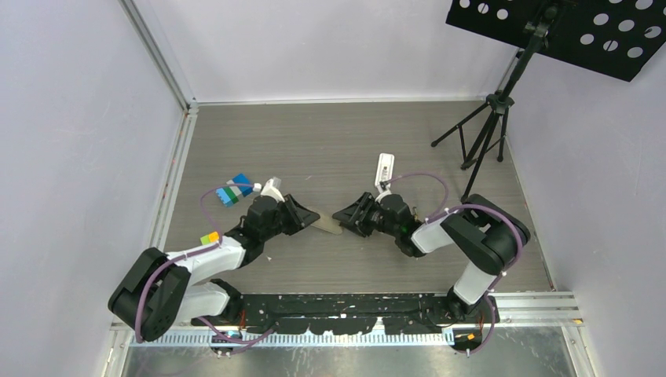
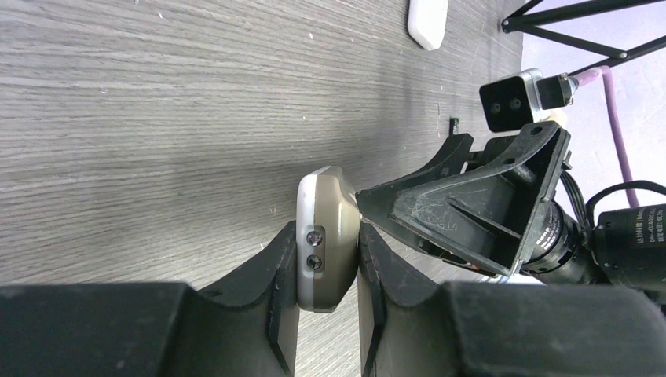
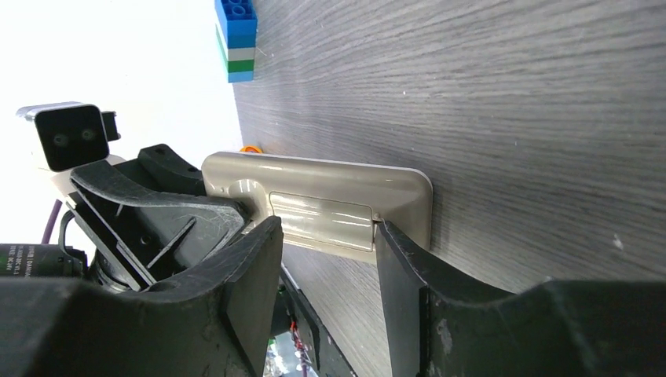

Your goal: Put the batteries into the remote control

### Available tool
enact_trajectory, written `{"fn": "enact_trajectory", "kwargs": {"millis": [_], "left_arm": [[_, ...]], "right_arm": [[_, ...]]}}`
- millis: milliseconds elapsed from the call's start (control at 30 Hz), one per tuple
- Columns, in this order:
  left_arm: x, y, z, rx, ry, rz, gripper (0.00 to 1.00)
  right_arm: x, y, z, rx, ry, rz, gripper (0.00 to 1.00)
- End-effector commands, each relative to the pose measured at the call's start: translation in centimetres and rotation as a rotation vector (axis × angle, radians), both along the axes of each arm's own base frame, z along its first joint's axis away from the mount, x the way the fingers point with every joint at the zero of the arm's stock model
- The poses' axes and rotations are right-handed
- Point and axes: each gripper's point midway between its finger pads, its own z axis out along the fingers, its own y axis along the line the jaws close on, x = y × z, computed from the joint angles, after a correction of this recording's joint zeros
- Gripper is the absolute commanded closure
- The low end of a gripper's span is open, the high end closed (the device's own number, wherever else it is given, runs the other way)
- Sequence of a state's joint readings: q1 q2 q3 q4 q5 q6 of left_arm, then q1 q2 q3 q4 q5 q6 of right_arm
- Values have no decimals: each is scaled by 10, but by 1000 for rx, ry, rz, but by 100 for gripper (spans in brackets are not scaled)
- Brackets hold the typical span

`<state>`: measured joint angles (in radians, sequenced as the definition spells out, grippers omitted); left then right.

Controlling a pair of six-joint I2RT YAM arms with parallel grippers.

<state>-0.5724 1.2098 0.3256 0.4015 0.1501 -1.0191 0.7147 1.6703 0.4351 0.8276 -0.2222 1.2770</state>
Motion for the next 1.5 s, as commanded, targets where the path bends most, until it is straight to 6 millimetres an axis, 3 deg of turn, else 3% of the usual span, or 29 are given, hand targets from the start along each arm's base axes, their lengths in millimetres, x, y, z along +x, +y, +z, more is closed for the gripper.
{"fn": "enact_trajectory", "kwargs": {"millis": [0,367,567,800,867,967,1167,1300,1467], "left_arm": [[-48,-2,-46,91,188,-145,100],[-44,4,-50,169,182,-127,100],[-43,13,-54,259,191,-107,100],[-43,23,-59,345,201,-84,100],[-42,24,-59,356,199,-82,100],[-41,27,-57,378,193,-77,100],[-29,38,-40,460,139,-51,100],[-20,45,-23,537,84,-64,100],[-11,41,-1,587,13,-138,100]], "right_arm": [[-10,25,32,165,-108,106,48],[-12,32,74,277,-258,172,50],[-9,22,104,312,-340,170,50],[-3,9,120,361,-367,127,50],[-2,8,116,353,-355,123,51],[4,-4,96,289,-305,64,51],[22,-51,43,25,-185,-108,51],[19,-86,13,-242,-103,-178,45],[15,-119,10,-459,-96,-190,33]]}}
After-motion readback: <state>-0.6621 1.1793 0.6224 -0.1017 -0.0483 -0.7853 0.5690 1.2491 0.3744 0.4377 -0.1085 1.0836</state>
